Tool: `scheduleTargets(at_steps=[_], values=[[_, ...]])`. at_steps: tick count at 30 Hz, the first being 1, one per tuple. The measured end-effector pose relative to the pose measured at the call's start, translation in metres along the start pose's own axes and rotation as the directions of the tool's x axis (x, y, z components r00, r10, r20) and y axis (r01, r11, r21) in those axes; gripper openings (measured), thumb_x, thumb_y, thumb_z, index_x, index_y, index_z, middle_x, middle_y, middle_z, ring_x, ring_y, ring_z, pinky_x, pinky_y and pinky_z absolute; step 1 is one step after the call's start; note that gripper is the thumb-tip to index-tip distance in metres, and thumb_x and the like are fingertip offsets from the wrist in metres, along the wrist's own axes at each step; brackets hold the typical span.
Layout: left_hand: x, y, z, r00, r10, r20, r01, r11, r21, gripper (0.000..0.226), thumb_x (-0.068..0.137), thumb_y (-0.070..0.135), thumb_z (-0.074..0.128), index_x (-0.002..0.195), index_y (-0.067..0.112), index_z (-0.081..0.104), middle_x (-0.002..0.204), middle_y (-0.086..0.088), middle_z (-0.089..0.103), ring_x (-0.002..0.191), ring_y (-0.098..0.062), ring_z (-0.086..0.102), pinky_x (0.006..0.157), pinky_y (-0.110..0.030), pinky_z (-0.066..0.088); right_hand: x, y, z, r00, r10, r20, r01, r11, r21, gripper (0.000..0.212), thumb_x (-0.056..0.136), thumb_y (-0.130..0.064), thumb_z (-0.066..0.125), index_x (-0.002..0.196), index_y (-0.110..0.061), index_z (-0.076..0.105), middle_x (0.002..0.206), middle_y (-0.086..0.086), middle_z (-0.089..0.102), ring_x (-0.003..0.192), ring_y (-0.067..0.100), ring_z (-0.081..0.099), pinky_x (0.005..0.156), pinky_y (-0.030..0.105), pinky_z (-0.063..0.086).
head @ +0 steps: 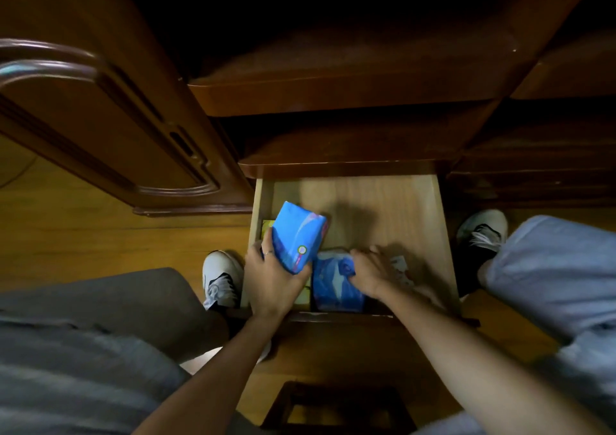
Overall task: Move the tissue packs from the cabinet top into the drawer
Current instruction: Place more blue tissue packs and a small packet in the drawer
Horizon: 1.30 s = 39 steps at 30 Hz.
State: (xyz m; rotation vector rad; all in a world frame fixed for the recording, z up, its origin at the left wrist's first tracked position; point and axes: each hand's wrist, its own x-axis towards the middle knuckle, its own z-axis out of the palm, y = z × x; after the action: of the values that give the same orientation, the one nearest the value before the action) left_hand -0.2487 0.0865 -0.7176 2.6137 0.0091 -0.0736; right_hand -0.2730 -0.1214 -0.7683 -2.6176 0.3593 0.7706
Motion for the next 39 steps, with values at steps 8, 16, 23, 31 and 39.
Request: scheduleTargets(at_steps=[8, 16, 23, 31, 39], values=[[-0.006, 0.06, 0.025, 0.992, 0.122, -0.01, -0.122, 0.992, 0.039, 0.098, 0.073, 0.07, 0.06, 0.155, 0.028, 0.026, 0.142, -0.016, 0.038, 0.122, -0.032, 0.045, 0.096, -0.041, 0.048, -0.01, 0.068, -0.086, 0.665, 0.624, -0.41, -0.183, 0.669, 0.72, 0.041, 0.089, -0.034, 0.067, 0.121, -0.012, 0.053, 0.111, 0.022, 0.07, 0.099, 0.044, 0.068, 0.079, 0.044, 0.054], [-0.017, 0.059, 0.042, 0.783, 0.392, 0.483, -0.617, 0.587, 0.525, 0.1, 0.08, 0.088, 0.017, 0.138, 0.015, 0.053, 0.127, -0.016, 0.05, 0.116, -0.033, 0.042, 0.1, -0.05, 0.027, -0.019, 0.091, -0.071, 0.671, 0.634, -0.383, -0.092, 0.585, 0.806, 0.038, 0.089, -0.028, 0.069, 0.119, -0.013, 0.053, 0.11, 0.018, 0.07, 0.1, 0.04, 0.068, 0.082, 0.044, 0.055], [0.023, 0.072, 0.058, 0.59, 0.286, 0.755, -0.692, 0.66, 0.292, 0.102, 0.085, 0.083, 0.04, 0.16, 0.023, 0.007, 0.166, -0.011, 0.009, 0.145, -0.033, 0.024, 0.111, -0.046, 0.031, -0.012, 0.077, -0.059, 0.803, 0.473, -0.363, -0.049, 0.659, 0.751, 0.027, 0.085, -0.03, 0.07, 0.1, -0.033, 0.047, 0.093, -0.003, 0.06, 0.096, 0.03, 0.068, 0.073, 0.029, 0.044], [0.018, 0.077, 0.086, 0.708, 0.289, 0.644, -0.697, 0.432, 0.572, 0.122, 0.074, 0.095, 0.028, 0.158, 0.008, 0.014, 0.165, -0.021, 0.012, 0.152, -0.042, 0.008, 0.12, -0.06, 0.001, -0.012, 0.08, -0.056, 0.744, 0.484, -0.46, -0.099, 0.762, 0.641, 0.027, 0.089, -0.031, 0.066, 0.103, -0.032, 0.043, 0.103, 0.009, 0.071, 0.092, 0.038, 0.069, 0.068, 0.031, 0.039], [0.018, 0.052, 0.068, 0.721, 0.205, 0.661, -0.65, 0.53, 0.544, 0.108, 0.074, 0.096, 0.013, 0.159, 0.029, 0.019, 0.152, -0.016, 0.039, 0.148, -0.037, 0.019, 0.114, -0.065, -0.017, 0.0, 0.078, -0.05, 0.873, 0.4, -0.277, -0.159, 0.772, 0.615, 0.028, 0.09, -0.039, 0.06, 0.113, -0.025, 0.053, 0.11, 0.013, 0.069, 0.099, 0.038, 0.067, 0.077, 0.035, 0.048]])
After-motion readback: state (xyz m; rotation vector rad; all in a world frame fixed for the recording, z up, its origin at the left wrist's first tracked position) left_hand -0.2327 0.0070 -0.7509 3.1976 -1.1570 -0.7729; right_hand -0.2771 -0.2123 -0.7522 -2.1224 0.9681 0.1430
